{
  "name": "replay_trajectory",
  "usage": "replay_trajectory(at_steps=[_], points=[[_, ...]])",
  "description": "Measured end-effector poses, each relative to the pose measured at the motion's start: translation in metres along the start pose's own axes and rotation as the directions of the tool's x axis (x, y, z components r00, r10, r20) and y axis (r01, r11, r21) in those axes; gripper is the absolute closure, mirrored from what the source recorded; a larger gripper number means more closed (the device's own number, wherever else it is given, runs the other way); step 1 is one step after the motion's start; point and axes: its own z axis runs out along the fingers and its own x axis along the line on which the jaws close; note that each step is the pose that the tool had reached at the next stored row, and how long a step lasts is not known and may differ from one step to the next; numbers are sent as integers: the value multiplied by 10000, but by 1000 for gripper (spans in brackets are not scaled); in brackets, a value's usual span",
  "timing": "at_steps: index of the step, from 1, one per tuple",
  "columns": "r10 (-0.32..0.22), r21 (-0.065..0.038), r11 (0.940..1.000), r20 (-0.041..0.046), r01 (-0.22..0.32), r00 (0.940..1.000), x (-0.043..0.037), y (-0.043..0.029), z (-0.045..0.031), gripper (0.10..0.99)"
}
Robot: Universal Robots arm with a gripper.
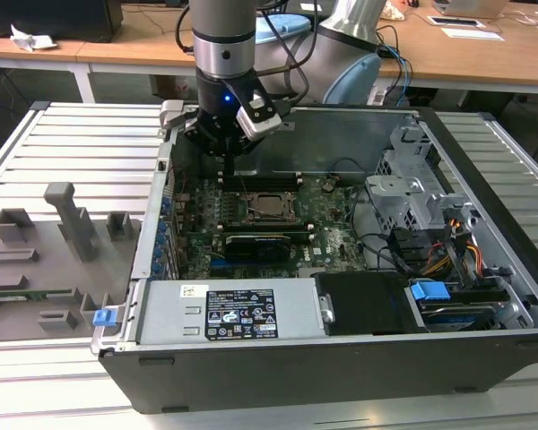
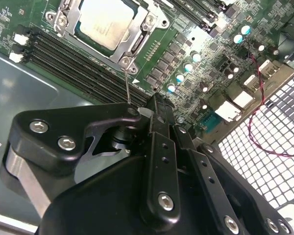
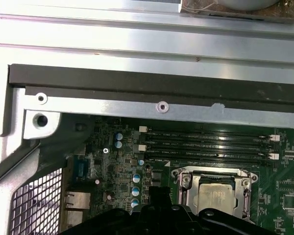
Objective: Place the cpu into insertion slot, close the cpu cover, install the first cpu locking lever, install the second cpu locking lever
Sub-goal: 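Install the first cpu locking lever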
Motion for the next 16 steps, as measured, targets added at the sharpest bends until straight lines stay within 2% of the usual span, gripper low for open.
replay_trajectory(at_steps=[8, 11, 13, 16], points=[[-1, -1, 10000, -1, 1, 10000, -18, 55, 9, 980], [1, 10, 10000, -11, -1, 10000, -170, 48, 18, 980], [5, 56, 10000, -13, -5, 10000, -194, 46, 22, 980], [5, 62, 10000, -15, -5, 10000, -225, 44, 26, 980]])
